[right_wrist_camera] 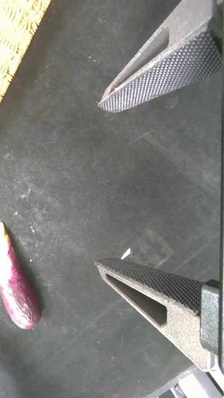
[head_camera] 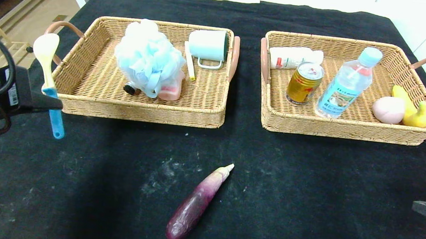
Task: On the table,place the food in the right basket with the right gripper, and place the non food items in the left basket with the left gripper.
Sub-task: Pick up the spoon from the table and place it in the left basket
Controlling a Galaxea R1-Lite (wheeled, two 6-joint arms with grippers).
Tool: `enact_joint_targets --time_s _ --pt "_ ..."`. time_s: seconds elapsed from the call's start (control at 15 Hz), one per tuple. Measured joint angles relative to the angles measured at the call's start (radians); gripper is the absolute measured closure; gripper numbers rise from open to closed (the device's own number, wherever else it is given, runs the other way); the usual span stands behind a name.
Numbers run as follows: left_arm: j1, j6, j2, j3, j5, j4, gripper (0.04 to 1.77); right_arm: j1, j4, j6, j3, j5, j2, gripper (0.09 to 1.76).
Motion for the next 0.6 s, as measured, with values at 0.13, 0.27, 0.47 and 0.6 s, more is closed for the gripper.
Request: enact_joint_targets --time_s 0.13,0.27,0.47,0.6 --pt "0.0 0.007 0.077 -0.094 0.0 0.0 1.61 -0.001 0.0 0.0 0.0 0.0 -0.001 0.14" --pt "0.0 0.007 0.153 -0.183 0.001 -0.001 1.61 -0.001 0.0 0.0 -0.002 0.0 -0.005 0.14" --pt "0.001 0.007 0.243 -0.3 0.002 0.001 1.61 0.0 0.0 0.0 -0.002 0.0 -0.008 0.14" --pt "0.001 0.007 0.292 -0.369 0.003 0.0 1.61 0.001 0.0 0.0 -0.001 0.0 -0.009 0.14"
